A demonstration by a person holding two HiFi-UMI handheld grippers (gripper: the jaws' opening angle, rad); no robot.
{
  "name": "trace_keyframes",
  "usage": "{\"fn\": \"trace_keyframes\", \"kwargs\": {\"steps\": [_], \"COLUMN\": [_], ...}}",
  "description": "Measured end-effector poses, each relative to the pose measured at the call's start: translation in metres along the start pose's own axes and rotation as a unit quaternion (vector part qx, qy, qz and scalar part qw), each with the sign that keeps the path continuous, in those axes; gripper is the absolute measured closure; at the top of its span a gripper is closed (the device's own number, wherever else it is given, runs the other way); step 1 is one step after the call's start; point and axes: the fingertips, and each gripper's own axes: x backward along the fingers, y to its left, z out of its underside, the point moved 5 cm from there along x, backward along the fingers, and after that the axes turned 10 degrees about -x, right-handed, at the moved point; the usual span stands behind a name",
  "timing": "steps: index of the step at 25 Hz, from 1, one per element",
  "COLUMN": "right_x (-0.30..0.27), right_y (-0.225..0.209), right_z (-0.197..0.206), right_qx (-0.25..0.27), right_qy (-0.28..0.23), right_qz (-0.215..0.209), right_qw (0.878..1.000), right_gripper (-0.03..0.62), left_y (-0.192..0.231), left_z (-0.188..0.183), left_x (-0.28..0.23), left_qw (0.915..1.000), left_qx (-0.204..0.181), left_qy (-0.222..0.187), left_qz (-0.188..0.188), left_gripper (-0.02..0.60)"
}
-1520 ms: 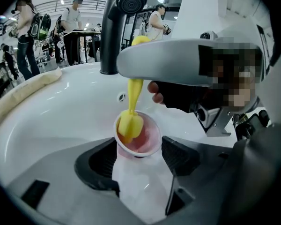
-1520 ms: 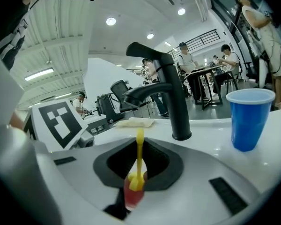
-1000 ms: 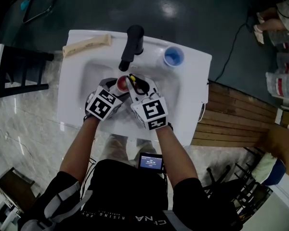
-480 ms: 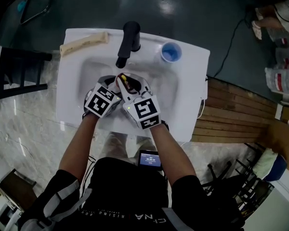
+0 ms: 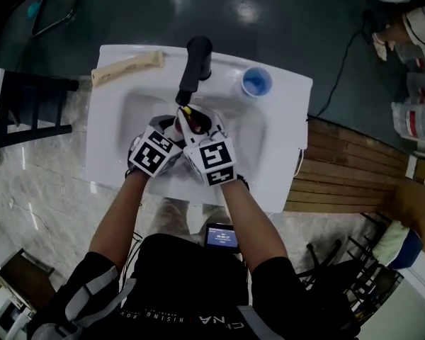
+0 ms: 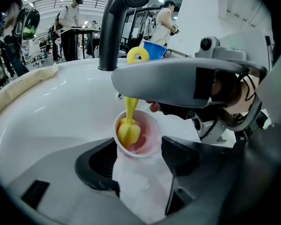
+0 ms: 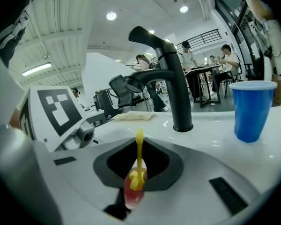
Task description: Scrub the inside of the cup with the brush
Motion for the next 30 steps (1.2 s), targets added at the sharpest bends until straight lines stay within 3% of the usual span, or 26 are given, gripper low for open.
{"fn": "trace_keyframes", "kwargs": {"steps": [14, 30], "right_x": [0.004, 0.036], "right_y": [-0.003, -0.003], "right_z": [0.017, -0.021], "right_qx": [0.016, -0.041], "right_qy": [0.032, -0.017], "right_qz": [0.006, -0.009], "right_qw": [0.999, 0.999], "right_gripper": [0.555, 0.554], "left_y": [0.006, -0.001], "left_z": [0.002, 0.001], "left_x": [0.003, 0.005], "left_qw": [1.0, 0.9999], "left_qx": [0.004, -0.004], "left_qy": [-0.004, 0.005], "left_qz": [-0.007, -0.011], "left_gripper": [0.279, 0.279]}}
